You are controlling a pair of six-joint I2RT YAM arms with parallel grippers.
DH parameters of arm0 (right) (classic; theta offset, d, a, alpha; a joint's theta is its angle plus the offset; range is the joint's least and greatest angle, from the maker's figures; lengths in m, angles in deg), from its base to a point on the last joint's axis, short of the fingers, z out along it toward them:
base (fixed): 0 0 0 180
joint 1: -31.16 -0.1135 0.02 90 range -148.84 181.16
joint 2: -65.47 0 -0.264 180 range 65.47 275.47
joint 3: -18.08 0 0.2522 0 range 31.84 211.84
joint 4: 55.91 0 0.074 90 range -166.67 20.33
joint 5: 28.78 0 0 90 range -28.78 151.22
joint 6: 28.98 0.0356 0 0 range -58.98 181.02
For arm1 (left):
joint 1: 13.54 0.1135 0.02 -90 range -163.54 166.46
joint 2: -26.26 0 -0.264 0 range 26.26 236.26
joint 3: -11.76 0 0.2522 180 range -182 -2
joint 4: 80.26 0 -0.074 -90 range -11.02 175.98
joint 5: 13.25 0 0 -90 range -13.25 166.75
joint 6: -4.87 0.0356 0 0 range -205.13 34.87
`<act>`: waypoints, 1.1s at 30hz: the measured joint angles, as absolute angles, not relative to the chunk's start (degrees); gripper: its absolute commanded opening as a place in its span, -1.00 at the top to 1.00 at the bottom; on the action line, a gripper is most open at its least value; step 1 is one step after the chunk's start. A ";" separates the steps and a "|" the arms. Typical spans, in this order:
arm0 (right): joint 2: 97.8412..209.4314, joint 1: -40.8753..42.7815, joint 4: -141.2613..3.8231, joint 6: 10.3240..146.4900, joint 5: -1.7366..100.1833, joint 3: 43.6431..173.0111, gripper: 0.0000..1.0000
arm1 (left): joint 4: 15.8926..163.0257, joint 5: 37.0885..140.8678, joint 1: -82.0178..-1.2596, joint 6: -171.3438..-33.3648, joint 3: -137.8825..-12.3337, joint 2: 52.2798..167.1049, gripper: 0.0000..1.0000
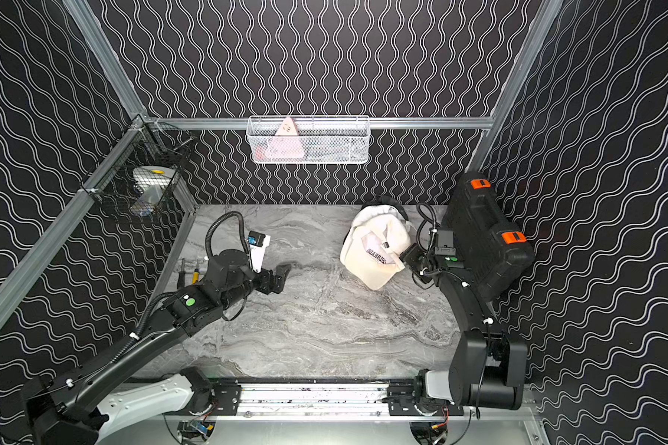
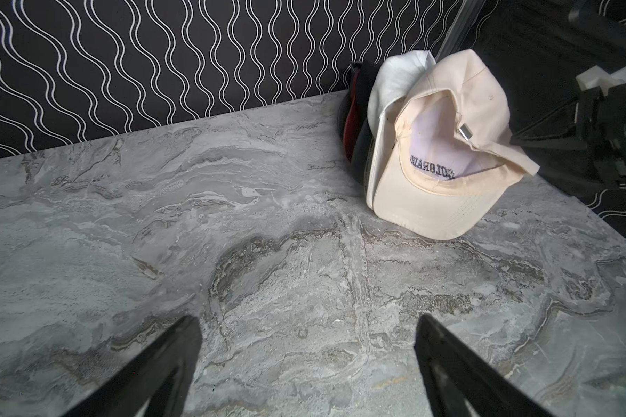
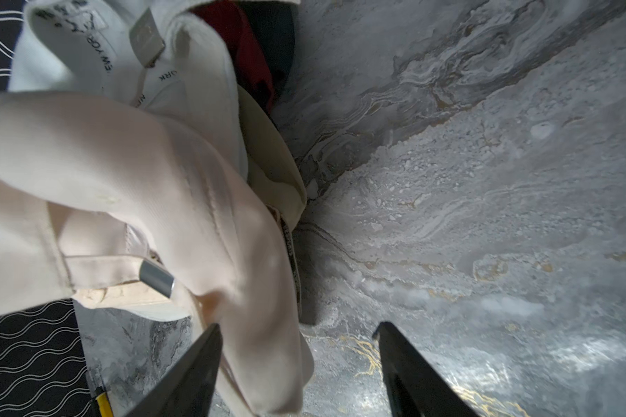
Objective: Open the adjustable buckle of the baseball cap
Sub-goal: Pick up the baseball cap.
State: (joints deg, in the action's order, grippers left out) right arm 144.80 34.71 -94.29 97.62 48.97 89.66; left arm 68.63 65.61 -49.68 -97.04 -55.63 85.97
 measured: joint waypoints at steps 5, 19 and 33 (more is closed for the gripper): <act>147.64 34.84 -92.02 98.08 46.83 90.69 -0.29 | 69.79 66.18 -49.70 -97.04 -55.48 86.95 -0.93; 150.00 34.86 -87.32 99.35 39.70 91.45 0.94 | 70.97 67.51 -49.72 -97.17 -56.00 87.28 -0.89; 143.42 34.66 -90.34 97.58 30.59 95.28 1.00 | 69.31 69.28 -51.45 -97.12 -60.15 87.50 -0.81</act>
State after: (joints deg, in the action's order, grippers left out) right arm 143.42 34.66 -90.34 97.58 30.59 95.28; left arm 69.31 69.28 -51.45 -97.12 -60.15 87.50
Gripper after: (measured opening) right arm 0.058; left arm 0.901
